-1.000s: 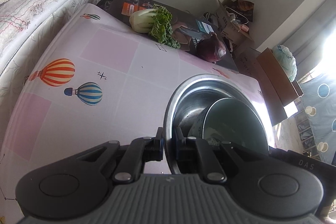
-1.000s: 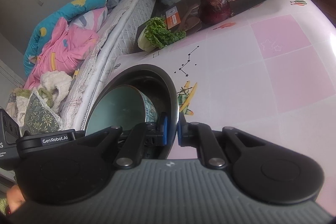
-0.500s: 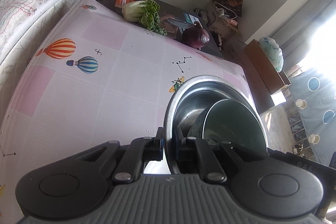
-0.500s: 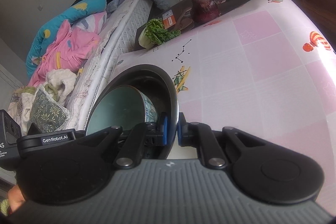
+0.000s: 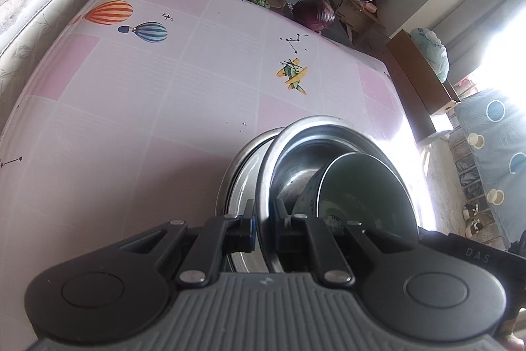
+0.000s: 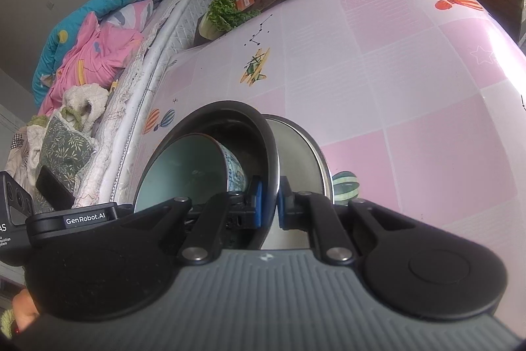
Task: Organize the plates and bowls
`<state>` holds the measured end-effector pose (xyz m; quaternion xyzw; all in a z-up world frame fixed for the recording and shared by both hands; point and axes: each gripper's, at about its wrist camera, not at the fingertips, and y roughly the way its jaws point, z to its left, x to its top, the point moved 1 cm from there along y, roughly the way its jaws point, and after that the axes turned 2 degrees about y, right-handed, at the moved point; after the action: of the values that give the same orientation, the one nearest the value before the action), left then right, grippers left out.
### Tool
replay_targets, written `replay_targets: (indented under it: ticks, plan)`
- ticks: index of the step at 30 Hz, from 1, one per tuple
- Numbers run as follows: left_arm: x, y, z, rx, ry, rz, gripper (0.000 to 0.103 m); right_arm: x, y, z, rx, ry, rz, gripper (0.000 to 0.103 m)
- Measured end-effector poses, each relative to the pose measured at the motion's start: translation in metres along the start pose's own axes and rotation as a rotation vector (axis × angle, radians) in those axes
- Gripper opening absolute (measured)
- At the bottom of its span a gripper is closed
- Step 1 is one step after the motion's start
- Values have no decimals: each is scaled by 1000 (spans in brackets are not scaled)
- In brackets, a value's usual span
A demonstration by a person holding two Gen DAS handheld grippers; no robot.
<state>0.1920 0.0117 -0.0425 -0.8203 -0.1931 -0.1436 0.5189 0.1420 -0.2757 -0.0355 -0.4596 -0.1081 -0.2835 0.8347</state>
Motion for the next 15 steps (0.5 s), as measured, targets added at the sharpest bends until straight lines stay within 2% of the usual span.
replay_targets:
  ticks: [9, 15]
  plan:
    - [-9, 10, 3, 20, 16, 31, 9, -8, 11, -7, -10, 0, 29, 9]
    - [-12, 14, -5, 34, 61, 34, 10, -5, 13, -12, -15, -10, 25, 10]
